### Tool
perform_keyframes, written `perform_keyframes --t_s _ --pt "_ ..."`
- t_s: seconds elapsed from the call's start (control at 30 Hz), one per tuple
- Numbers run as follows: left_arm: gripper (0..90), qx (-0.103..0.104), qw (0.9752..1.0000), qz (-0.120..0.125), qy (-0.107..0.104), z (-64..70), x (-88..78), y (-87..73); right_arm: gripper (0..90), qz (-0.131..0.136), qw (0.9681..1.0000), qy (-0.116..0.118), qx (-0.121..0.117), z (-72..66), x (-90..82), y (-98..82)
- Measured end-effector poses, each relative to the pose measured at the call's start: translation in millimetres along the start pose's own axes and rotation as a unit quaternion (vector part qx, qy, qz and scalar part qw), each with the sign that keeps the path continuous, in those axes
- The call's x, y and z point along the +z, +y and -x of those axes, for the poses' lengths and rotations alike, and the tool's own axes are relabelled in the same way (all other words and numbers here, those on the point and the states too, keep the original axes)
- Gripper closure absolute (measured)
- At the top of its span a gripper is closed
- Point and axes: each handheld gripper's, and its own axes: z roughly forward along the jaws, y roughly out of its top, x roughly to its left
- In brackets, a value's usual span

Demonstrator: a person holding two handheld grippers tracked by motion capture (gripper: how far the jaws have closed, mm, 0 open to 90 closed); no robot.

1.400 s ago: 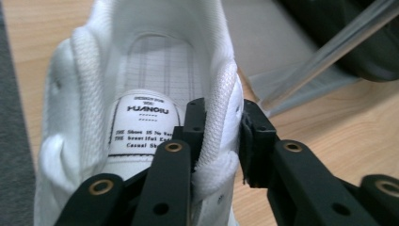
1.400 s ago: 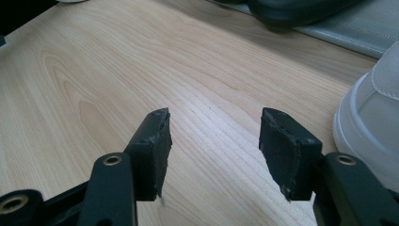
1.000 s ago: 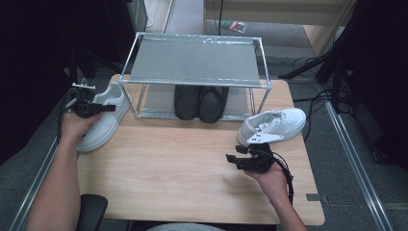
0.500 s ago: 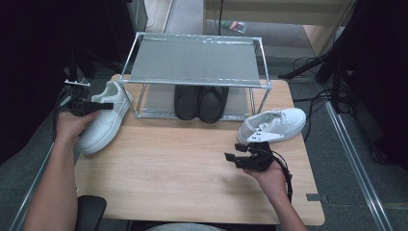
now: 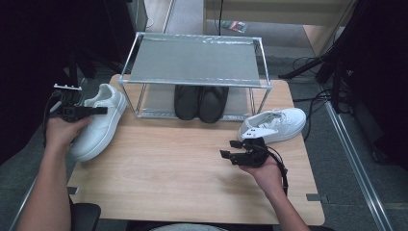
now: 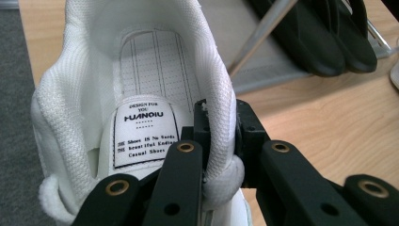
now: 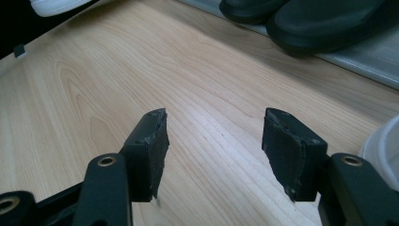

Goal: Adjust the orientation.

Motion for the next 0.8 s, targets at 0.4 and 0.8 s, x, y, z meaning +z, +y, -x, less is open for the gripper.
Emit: perform_keyframes --t_s 0.4,0.8 --pt "83.3 0.003 0.9999 -0.01 0.004 26.2 -18.0 -31.3 42.3 -0.004 0.9998 0.019 -0.01 -0.4 12.2 12.8" --pt "83.3 0.016 0.9995 -0.025 -0.009 64.2 -23.9 -57.5 42.3 -0.006 0.9994 0.029 -0.016 -0.1 21.8 23.0"
